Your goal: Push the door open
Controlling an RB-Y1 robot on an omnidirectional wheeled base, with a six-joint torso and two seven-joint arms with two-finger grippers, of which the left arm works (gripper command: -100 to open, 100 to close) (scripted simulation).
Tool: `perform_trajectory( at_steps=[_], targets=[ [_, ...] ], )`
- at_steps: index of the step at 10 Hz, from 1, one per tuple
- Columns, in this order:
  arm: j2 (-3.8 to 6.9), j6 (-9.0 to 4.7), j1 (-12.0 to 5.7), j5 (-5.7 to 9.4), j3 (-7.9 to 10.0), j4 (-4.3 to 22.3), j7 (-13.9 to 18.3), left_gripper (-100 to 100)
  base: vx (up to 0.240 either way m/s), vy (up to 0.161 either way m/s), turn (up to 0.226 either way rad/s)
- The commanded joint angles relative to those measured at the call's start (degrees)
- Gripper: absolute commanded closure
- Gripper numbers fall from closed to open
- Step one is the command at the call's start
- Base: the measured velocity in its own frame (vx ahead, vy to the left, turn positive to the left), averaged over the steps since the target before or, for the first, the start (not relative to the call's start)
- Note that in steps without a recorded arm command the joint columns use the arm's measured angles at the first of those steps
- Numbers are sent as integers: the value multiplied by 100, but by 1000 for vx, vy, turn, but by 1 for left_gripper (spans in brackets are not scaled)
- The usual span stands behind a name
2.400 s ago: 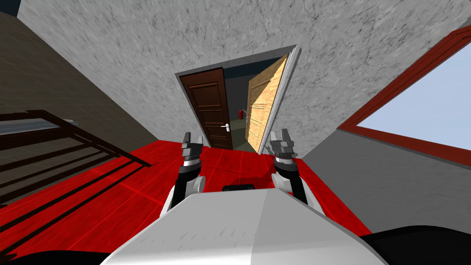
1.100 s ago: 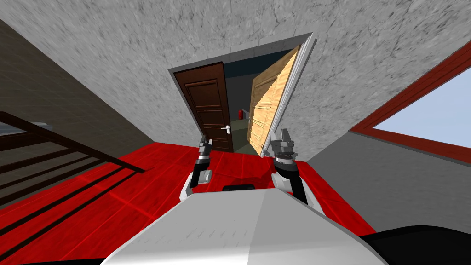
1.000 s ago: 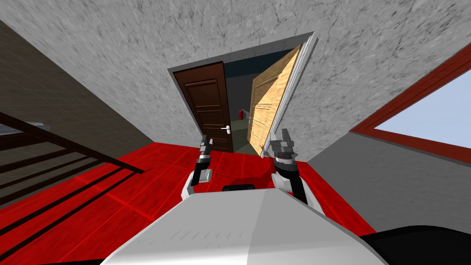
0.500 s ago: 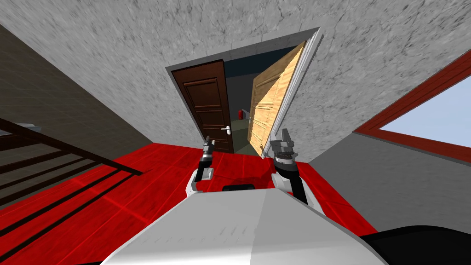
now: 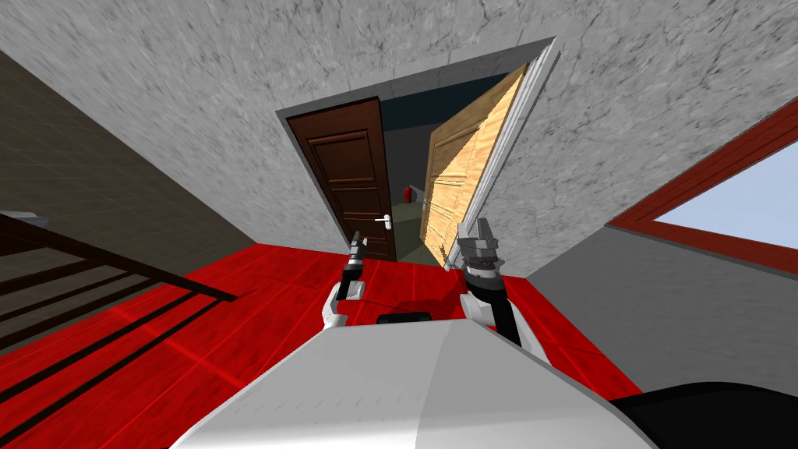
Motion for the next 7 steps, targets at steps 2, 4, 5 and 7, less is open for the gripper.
perform_trajectory(
  at_steps=[2, 4, 5, 7],
  targets=[
    [9, -10, -209, 9, 7, 404, -2, -100, 56, 29, -8],
    [22, -35, -472, 25, 22, 798, 4, -100, 80, 43, -15],
    [22, -35, -472, 25, 22, 873, 4, -100, 75, 33, -8],
    [34, -61, -736, 42, 37, 1264, 9, -100, 75, 34, -9]
  ],
)
